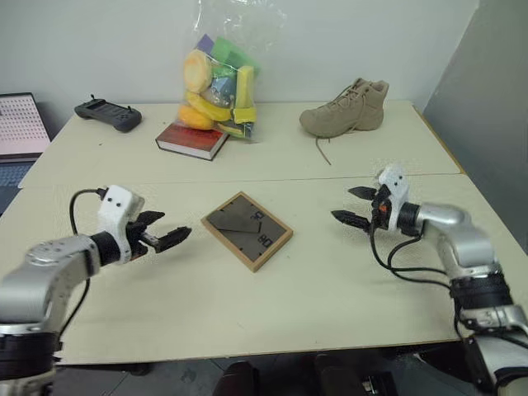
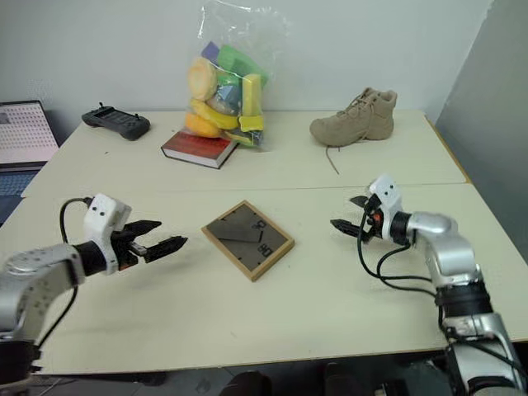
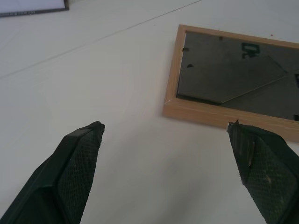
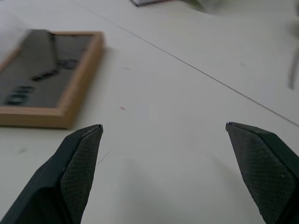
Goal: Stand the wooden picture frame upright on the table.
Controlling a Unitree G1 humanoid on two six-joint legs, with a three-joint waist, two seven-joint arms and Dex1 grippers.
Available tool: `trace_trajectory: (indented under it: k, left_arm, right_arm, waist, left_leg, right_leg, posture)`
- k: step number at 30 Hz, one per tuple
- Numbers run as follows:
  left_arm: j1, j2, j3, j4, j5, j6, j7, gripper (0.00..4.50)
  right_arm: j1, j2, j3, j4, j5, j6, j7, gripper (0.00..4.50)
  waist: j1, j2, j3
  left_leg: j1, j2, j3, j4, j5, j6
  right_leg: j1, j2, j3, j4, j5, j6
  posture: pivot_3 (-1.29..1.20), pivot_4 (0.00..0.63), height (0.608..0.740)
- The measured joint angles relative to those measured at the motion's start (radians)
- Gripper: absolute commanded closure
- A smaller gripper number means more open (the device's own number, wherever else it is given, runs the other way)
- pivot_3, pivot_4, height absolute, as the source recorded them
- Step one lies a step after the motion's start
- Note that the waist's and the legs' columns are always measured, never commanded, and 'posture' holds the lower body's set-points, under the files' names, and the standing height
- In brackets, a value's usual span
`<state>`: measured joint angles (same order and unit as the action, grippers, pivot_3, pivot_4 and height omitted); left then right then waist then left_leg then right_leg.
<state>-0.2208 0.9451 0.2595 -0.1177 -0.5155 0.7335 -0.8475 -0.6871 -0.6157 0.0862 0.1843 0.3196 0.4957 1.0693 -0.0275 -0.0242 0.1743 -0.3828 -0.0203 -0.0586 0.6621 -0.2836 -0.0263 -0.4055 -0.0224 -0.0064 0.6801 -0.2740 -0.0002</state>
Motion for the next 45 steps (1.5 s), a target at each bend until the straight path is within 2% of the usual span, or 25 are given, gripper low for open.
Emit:
trace_trajectory:
  k: [5,9,11,14,20,24,27,31,33,38,45]
  left_arm:
    - [-0.072,0.034,-0.048,0.037,0.024,-0.026,-0.072,0.0]
    - [-0.08,0.03,-0.064,0.044,0.038,-0.025,-0.058,0.0]
    - [-0.082,-0.002,-0.06,0.04,0.047,-0.025,-0.023,0.0]
    - [-0.075,-0.071,-0.055,0.039,0.063,-0.021,0.065,0.47]
    - [0.01,-0.253,-0.015,-0.04,0.079,0.043,0.291,1.77]
    - [0.05,-0.341,-0.064,-0.105,0.123,0.056,0.396,2.59]
    - [0.05,-0.418,-0.125,-0.083,0.183,0.031,0.473,3.24]
    - [0.009,-0.436,-0.152,-0.045,0.239,0.01,0.516,4.03]
    - [-0.008,-0.441,-0.172,-0.032,0.256,-0.001,0.522,4.47]
    - [-0.078,-0.462,-0.247,0.003,0.297,-0.003,0.512,4.47]
    - [-0.135,-0.479,-0.336,0.015,0.326,0.01,0.461,4.47]
  right_arm:
    - [-0.098,-0.002,0.074,0.045,0.01,0.01,0.158,0.01]
    - [-0.121,0.037,0.102,0.16,-0.047,-0.052,0.146,0.01]
    - [-0.154,0.082,0.104,0.234,-0.081,-0.103,0.108,0.01]
    - [-0.182,0.133,0.103,0.304,-0.11,-0.156,0.069,0.53]
    - [-0.209,0.249,0.107,0.509,-0.21,-0.265,-0.098,1.96]
    - [-0.226,0.311,0.111,0.607,-0.25,-0.347,-0.161,2.9]
    - [-0.24,0.375,0.11,0.683,-0.269,-0.403,-0.216,3.58]
    - [-0.24,0.418,0.114,0.733,-0.298,-0.441,-0.241,4.44]
    - [-0.24,0.428,0.114,0.733,-0.299,-0.444,-0.235,4.5]
    - [-0.185,0.418,0.134,0.6,-0.291,-0.398,-0.124,4.5]
    - [-0.055,0.326,0.134,0.304,-0.257,-0.216,-0.035,4.5]
  waist:
    - [0.002,0.0,0.0]
    - [0.0,-0.001,0.0]
    - [-0.001,0.0,0.0]
    - [-0.002,0.0,0.0]
    - [-0.002,-0.001,0.0]
    - [-0.001,-0.001,0.0]
    - [-0.001,-0.001,-0.001]
    - [0.001,-0.001,-0.001]
    - [0.002,-0.001,-0.001]
    - [0.01,-0.001,-0.001]
    - [0.019,-0.001,-0.001]
  left_leg:
    - [-0.001,0.0,-0.001,0.001,0.0,0.0]
    - [-0.002,0.0,-0.001,0.0,0.0,0.0]
    - [-0.002,0.0,-0.001,0.0,0.0,0.0]
    - [-0.002,0.0,-0.001,0.0,0.0,0.0]
    - [-0.004,0.0,0.001,0.001,0.0,-0.001]
    - [-0.003,0.0,0.001,0.002,0.0,-0.001]
    - [-0.003,0.0,0.0,0.001,0.001,-0.001]
    - [-0.002,-0.001,0.0,0.001,0.002,-0.004]
    - [-0.002,-0.001,0.0,0.002,0.002,-0.004]
    - [-0.003,-0.002,-0.001,0.002,0.002,-0.004]
    - [-0.003,-0.002,-0.002,0.002,0.002,-0.004]
  right_leg:
    - [0.0,0.0,-0.001,0.0,0.0,0.0]
    - [-0.001,-0.001,0.0,0.0,0.0,0.0]
    - [-0.002,-0.001,0.0,0.001,0.0,0.0]
    - [-0.002,-0.001,0.0,0.001,0.0,0.0]
    - [-0.003,-0.001,0.001,0.001,0.0,0.0]
    - [-0.003,-0.002,0.001,0.002,0.0,0.0]
    - [-0.003,-0.002,0.001,0.002,0.0,0.0]
    - [-0.002,-0.002,0.0,0.002,0.001,0.0]
    - [-0.002,-0.002,0.0,0.002,0.001,0.0]
    - [-0.001,-0.002,-0.001,0.002,0.001,0.0]
    - [-0.001,-0.002,-0.001,0.002,0.001,0.0]
  posture:
    - [0.0,0.15,0.74]
    - [0.0,0.15,0.74]
    - [0.0,0.15,0.74]
    - [0.0,0.15,0.74]
    - [0.0,0.15,0.74]
    - [0.0,0.15,0.74]
    - [0.0,0.15,0.74]
    - [0.0,0.15,0.74]
    - [0.0,0.15,0.74]
    - [0.0,0.15,0.74]
    - [0.0,0.15,0.74]
